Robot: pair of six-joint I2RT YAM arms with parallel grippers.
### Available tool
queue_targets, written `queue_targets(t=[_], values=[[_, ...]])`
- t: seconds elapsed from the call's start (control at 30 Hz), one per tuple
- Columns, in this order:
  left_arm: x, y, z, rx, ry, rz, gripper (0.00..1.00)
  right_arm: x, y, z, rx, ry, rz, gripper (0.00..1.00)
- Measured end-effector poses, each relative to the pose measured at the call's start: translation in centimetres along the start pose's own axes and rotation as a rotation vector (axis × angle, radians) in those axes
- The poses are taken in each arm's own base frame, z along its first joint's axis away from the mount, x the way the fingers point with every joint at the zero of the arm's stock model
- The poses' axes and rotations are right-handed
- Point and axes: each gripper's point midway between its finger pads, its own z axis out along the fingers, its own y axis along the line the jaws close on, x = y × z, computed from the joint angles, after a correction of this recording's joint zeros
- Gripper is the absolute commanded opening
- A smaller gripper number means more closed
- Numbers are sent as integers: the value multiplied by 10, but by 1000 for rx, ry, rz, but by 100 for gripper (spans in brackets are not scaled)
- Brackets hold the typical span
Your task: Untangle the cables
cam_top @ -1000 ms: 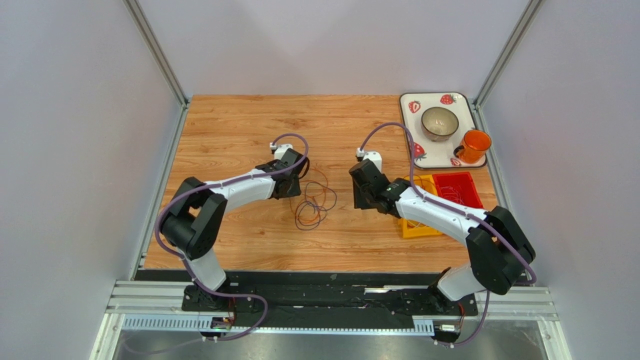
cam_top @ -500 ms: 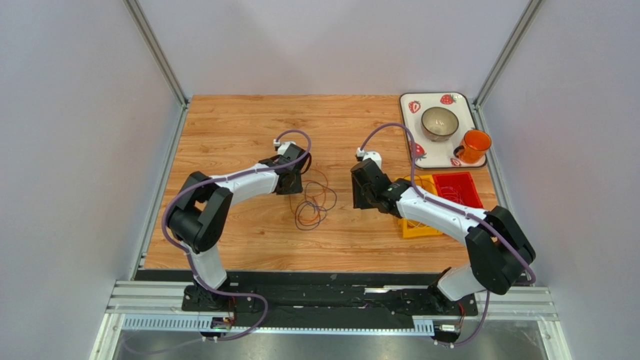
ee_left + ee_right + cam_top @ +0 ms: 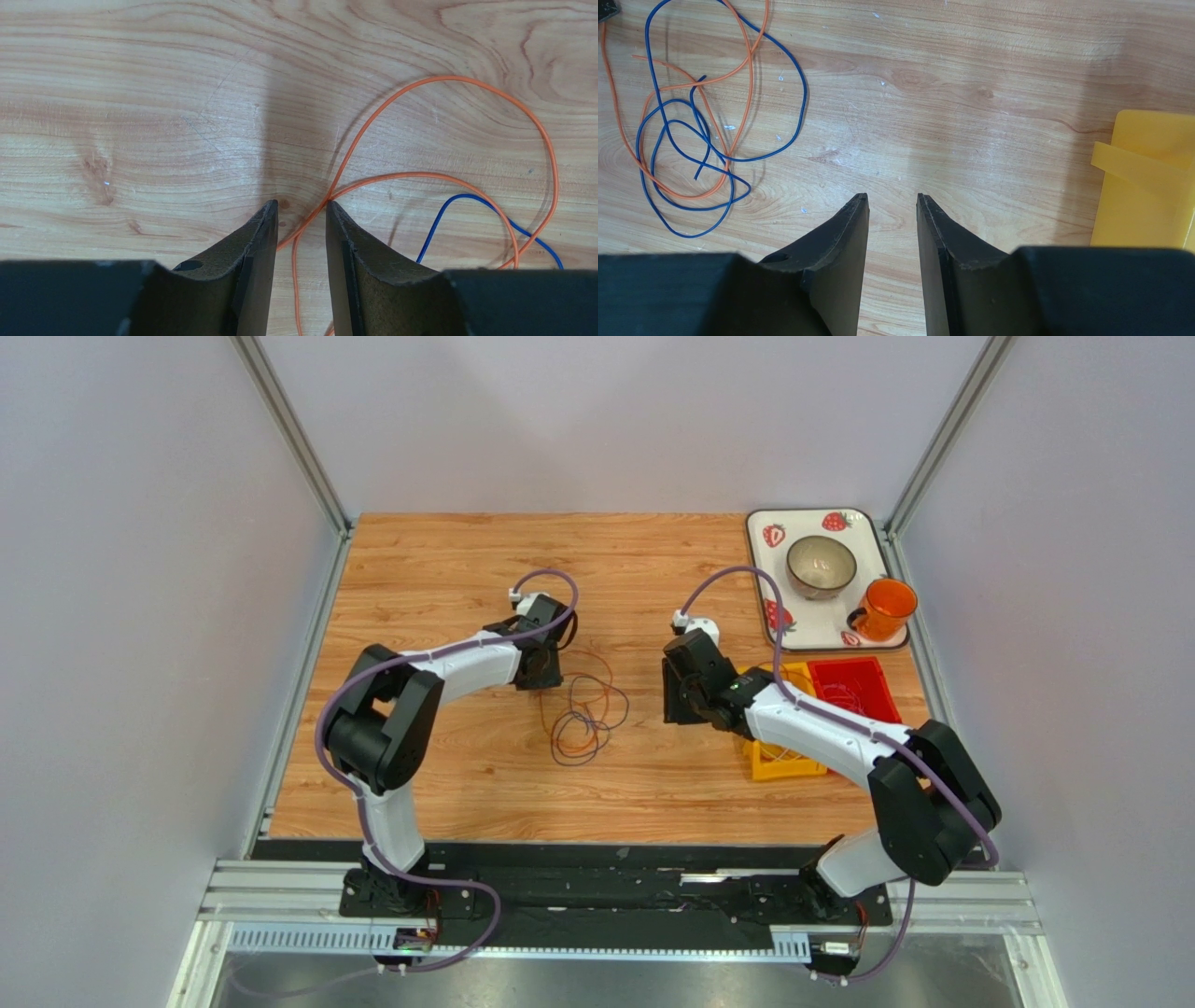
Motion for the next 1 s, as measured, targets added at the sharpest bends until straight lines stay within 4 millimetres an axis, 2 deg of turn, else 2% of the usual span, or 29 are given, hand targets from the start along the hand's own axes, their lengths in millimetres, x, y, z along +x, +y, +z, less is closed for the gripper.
queue_targets(t=[0.27, 0.3, 0.37, 0.4, 0.63, 0.73, 0.83, 0.97, 1.0], values=[[-4, -2, 3, 16, -28, 3, 22, -1, 0, 1, -8, 3, 8, 35], [-4, -2, 3, 16, -29, 2, 15, -1, -1, 1, -9, 3, 10, 35], [-4, -2, 3, 18, -32, 0, 10, 0, -2, 1, -9, 6, 12, 35], [-4, -2, 4, 19, -35, 0, 0, 1, -3, 2, -9, 9, 14, 35], [-4, -7, 2, 51, -31, 0, 0, 0, -3, 3, -18, 7, 23, 36], [1, -9, -5, 78, -13, 1, 0, -1, -2, 4, -33, 4, 30, 35], [-1, -7, -28, 110, -18, -2, 0, -1, -5, 5, -40, 2, 43, 35], [-38, -12, -86, 205, -134, -19, 0, 3, -9, 6, -44, 7, 52, 35], [-52, -14, -106, 237, -179, -24, 0, 3, -9, 5, -48, 8, 53, 35]])
